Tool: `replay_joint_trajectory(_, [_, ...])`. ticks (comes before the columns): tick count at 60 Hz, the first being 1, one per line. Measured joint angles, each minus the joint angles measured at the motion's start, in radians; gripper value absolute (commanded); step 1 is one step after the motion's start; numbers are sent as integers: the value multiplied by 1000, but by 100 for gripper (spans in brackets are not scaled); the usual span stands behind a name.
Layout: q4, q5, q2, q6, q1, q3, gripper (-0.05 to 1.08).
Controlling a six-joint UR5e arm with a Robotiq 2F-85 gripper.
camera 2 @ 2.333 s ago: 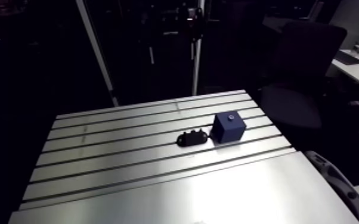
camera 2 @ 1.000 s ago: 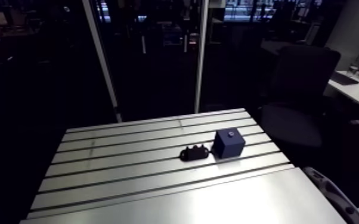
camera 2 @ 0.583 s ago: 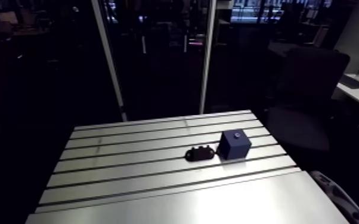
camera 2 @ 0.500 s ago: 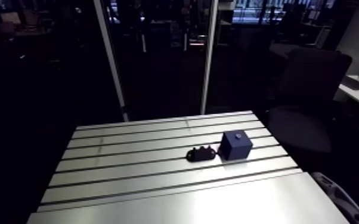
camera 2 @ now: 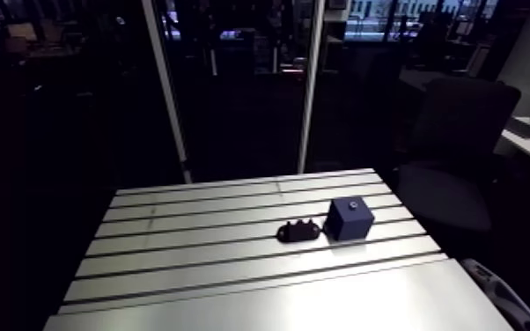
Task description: Pick up the M10 bolt and insert it into the hole until fully seated.
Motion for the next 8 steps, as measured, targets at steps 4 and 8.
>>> replay_joint_trajectory(4, [0,0,0,0,0,1,1])
replay_joint_trajectory(8, [0,-1,1,0,0,2,1])
